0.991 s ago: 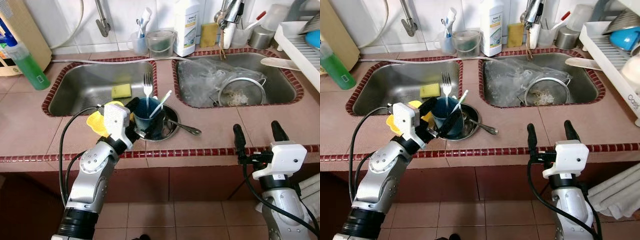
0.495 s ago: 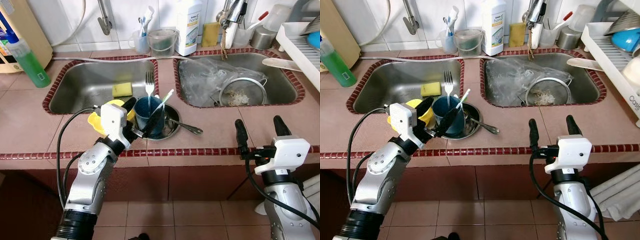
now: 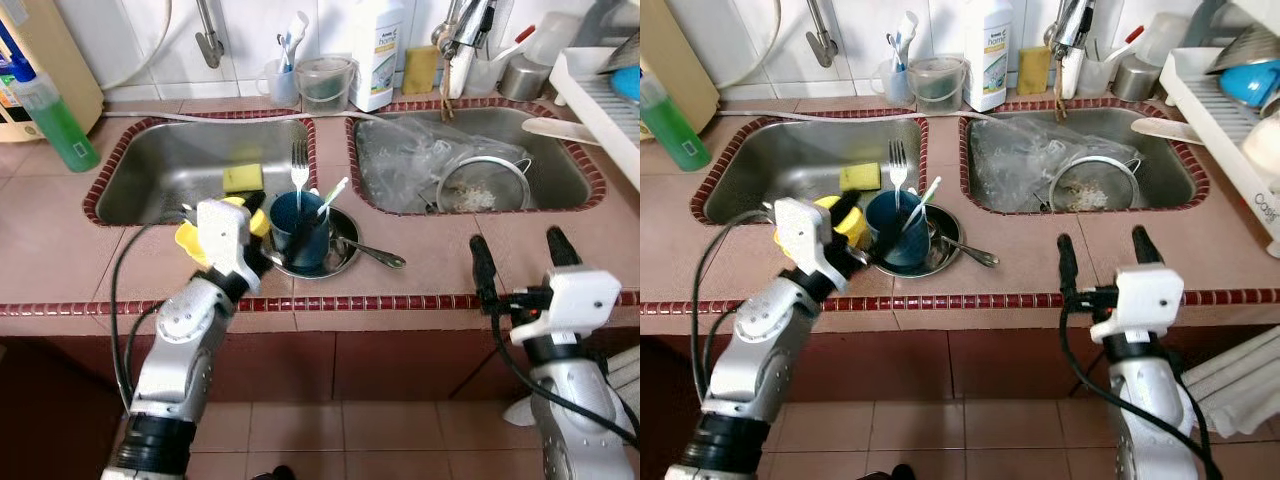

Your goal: Kitchen organization

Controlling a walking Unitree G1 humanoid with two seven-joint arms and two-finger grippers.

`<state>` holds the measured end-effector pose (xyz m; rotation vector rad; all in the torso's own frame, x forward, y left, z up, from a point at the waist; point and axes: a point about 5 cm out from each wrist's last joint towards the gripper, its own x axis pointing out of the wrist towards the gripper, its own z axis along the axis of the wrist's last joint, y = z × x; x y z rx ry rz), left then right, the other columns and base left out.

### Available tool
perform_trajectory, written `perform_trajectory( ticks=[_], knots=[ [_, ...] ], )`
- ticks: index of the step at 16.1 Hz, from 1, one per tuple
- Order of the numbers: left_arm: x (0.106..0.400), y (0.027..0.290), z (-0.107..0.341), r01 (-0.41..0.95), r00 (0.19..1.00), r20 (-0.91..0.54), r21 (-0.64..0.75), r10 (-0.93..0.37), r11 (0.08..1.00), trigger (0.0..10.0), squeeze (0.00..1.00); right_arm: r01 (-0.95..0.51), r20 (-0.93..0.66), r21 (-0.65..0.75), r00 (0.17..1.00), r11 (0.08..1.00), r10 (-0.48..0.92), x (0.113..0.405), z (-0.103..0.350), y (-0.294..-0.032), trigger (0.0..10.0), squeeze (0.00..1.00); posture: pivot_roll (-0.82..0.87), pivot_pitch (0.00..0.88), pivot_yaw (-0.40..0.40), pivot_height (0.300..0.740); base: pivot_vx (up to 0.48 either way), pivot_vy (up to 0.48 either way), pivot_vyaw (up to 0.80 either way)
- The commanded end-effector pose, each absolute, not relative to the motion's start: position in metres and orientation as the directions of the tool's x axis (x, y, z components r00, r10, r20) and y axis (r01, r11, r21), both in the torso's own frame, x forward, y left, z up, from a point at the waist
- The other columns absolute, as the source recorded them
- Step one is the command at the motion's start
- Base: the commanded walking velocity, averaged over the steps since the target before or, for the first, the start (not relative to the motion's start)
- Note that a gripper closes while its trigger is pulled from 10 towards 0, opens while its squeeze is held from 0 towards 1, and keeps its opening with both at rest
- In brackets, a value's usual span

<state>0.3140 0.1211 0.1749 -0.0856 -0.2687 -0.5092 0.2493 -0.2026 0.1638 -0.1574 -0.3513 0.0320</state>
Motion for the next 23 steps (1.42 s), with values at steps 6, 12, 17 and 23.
perform_trajectory(
  ticks=[6,12,17,23],
  knots=[
    [0.323,0.152,0.183,0.343,0.896,0.294,0.015,-0.332,0.939,10.0,0.00,-0.074,0.306,-0.175,0.944,0.982,0.126,0.263,0.161,-0.199,10.0,0.00,-0.15,0.096,0.012,0.740,0.000,0.000,0.00],
    [0.337,0.172,0.183,0.181,0.938,0.318,-0.104,-0.139,0.978,10.0,0.00,-0.128,0.292,-0.172,0.940,0.977,0.175,0.277,0.157,-0.197,10.0,0.00,-0.11,0.049,-0.022,0.740,0.000,0.000,0.00],
    [0.345,0.168,0.180,0.138,0.933,0.343,-0.073,-0.105,0.988,10.0,0.00,-0.153,0.304,-0.177,0.931,0.972,0.201,0.294,0.160,-0.194,10.0,0.00,-0.09,0.000,-0.041,0.740,0.000,0.000,0.00],
    [0.352,0.146,0.182,0.186,0.912,0.359,0.064,-0.196,0.980,10.0,0.00,-0.162,0.325,-0.176,0.922,0.971,0.212,0.299,0.161,-0.192,10.0,0.00,-0.09,0.000,-0.036,0.740,0.000,0.000,0.00]
  ],
)
